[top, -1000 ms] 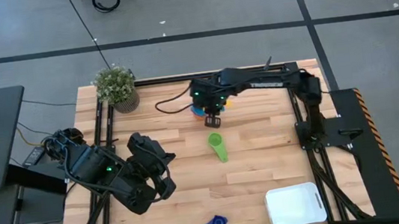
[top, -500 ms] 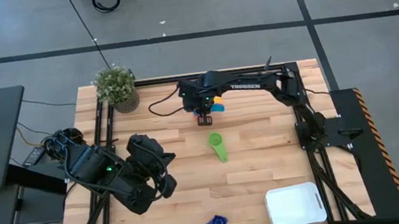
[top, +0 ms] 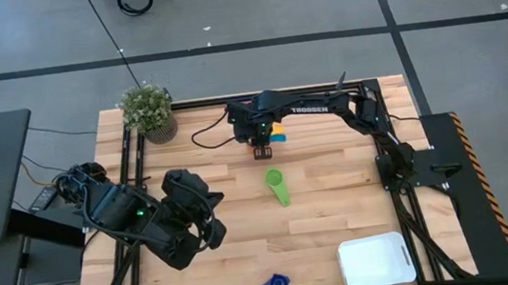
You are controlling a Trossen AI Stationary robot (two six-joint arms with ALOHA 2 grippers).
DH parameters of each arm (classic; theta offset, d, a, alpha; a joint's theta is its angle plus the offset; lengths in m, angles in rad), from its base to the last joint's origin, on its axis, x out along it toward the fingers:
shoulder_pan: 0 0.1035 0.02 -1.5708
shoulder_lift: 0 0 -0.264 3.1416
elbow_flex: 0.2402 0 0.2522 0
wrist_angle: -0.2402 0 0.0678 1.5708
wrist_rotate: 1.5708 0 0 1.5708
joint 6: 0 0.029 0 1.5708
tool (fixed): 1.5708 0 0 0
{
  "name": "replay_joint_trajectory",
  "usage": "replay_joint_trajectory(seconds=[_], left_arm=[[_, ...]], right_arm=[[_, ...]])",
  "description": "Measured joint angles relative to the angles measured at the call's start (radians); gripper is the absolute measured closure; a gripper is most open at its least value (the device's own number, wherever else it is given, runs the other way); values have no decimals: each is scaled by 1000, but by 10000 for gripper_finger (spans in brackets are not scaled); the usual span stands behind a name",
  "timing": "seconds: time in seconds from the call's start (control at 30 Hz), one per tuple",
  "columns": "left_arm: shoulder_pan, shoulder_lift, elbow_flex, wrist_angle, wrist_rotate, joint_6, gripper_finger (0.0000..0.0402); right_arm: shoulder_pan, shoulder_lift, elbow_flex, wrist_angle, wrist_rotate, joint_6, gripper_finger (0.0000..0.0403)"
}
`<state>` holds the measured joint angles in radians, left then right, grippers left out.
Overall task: Nest measuring cups in basket
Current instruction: Stack the yellow measuring cup on top of the light blue measuring cup, then stack the green measuring cup on top of the yellow measuring cup
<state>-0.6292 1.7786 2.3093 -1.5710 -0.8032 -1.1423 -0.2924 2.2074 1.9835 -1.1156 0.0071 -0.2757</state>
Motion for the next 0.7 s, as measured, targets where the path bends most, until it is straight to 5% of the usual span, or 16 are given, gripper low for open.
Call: replay_joint_trajectory(seconds=[0.23,0.47,0.7], left_arm=[[0,0,0,0,4,1,399],[0,0,0,0,25,1,399],[-3,0,0,0,42,2,399]], right_arm=[[8,0,0,2,0,-47,248],[13,-1,53,-21,0,-69,247],[39,-2,254,-138,-1,-64,253]])
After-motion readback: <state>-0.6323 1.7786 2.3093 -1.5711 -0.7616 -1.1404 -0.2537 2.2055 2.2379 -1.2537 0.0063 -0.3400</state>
